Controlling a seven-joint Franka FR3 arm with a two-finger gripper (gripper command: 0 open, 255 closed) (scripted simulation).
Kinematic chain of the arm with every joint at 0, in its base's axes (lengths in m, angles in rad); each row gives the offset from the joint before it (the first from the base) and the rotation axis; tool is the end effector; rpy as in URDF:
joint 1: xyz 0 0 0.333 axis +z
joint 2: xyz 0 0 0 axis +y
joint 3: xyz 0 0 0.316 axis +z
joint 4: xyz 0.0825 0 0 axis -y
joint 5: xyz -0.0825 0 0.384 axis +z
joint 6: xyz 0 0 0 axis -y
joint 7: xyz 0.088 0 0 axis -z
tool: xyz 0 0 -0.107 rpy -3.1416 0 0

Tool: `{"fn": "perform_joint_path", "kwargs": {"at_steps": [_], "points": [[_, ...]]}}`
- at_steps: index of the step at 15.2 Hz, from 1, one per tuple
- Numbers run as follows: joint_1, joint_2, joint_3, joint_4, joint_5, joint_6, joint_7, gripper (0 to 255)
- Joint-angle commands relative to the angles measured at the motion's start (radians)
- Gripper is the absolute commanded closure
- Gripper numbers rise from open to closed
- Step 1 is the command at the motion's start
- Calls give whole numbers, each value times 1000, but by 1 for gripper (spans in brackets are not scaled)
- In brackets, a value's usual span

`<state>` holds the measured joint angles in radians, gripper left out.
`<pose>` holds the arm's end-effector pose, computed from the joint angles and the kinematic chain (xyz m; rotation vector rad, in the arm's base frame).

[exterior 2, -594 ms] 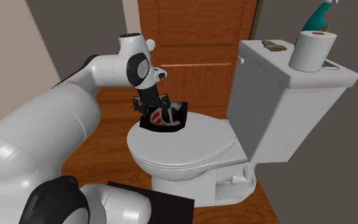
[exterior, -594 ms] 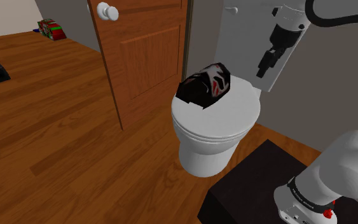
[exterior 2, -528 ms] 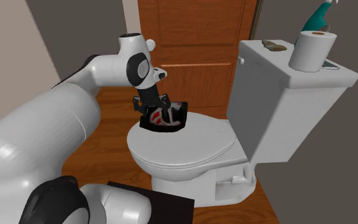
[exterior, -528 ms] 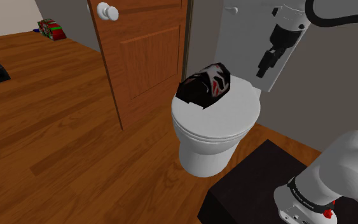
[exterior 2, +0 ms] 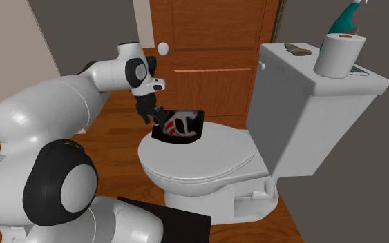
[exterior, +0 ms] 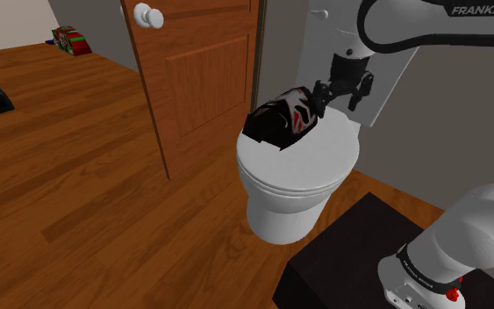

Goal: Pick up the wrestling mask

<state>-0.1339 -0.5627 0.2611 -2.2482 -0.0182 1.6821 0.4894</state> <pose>0.3792 0.0645 0.5671 2.9266 -0.5935 0.0394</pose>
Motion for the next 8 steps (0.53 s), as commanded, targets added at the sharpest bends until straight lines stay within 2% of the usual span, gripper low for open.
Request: {"fn": "perform_joint_path", "kwargs": {"at_steps": [1,5,8], "points": [[-37,78,68,46,21,-5,205,0],[-108,268,177,174,33,-16,576,0],[-144,423,228,282,20,-23,849,0]]}}
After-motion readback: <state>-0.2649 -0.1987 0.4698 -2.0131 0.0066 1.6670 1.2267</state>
